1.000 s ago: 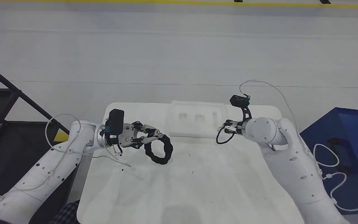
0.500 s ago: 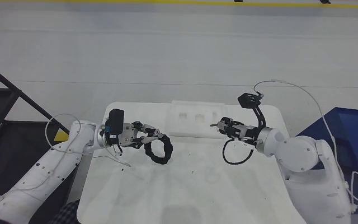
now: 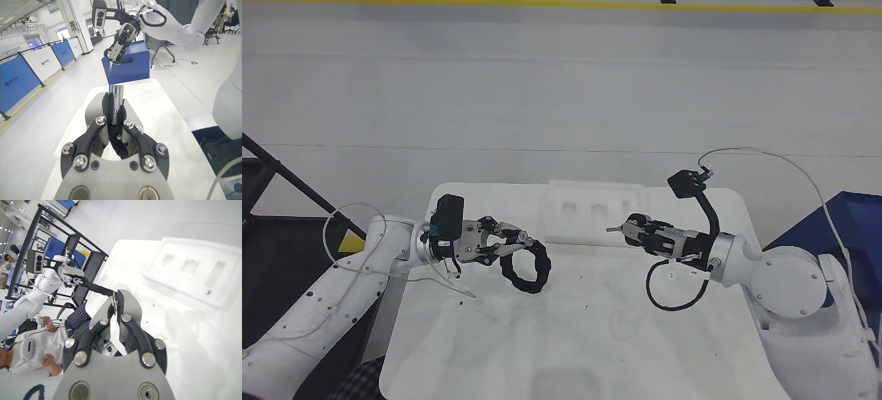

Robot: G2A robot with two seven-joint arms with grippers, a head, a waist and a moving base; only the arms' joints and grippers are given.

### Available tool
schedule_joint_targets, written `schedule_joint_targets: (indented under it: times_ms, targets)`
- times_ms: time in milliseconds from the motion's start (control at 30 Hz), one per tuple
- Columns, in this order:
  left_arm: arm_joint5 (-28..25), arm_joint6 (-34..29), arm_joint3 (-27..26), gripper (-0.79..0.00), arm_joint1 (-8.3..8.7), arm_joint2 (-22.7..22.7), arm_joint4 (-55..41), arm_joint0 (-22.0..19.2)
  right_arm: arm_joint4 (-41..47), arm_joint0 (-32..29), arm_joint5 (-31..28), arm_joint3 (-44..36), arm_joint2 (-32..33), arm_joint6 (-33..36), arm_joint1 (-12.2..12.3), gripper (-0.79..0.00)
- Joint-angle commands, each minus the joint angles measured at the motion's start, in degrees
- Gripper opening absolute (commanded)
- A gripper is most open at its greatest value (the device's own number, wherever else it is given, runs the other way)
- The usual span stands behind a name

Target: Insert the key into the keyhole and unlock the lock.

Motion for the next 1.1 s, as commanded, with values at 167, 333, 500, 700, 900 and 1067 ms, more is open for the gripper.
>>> schedule_joint_targets:
  times_ms: [167, 333, 500, 700, 900, 1067]
  targets:
    - [0.7, -1.0, -0.3, -0.785, -0.11, 0.1, -0.3, 0.4, -0.1, -0.3, 0.0, 0.2, 0.0, -0.6, 0.0, -0.785]
    - [0.0, -4.4, -2.0, -0.785, -1.03, 1.3, 0.4, -0.5, -1.2, -0.7, -2.6, -1.8, -0.4, -0.5, 0.4, -0.785]
    - [0.5, -3.6, -1.3, -0.785, -2.97, 4.5, 3.0, -3.1, -4.5, -0.6, -4.0, -4.2, -1.4, -0.2, 0.7, -0.785]
    - [5.1, -1.8, 0.7, -0.785, -6.4, 10.2, 5.2, -5.6, -7.6, -0.4, -2.9, -6.8, -2.7, 1.2, 1.1, -0.785]
    - [10.1, 0.1, 3.3, -0.785, -10.1, 15.1, 8.5, -9.6, -9.4, 0.5, -2.5, -9.3, -4.8, 2.2, 1.3, -0.785]
    - [15.3, 2.0, 6.9, -0.785, -12.33, 16.5, 9.1, -11.4, -11.4, 1.9, -1.0, -10.6, -6.6, 3.2, 1.4, -0.785]
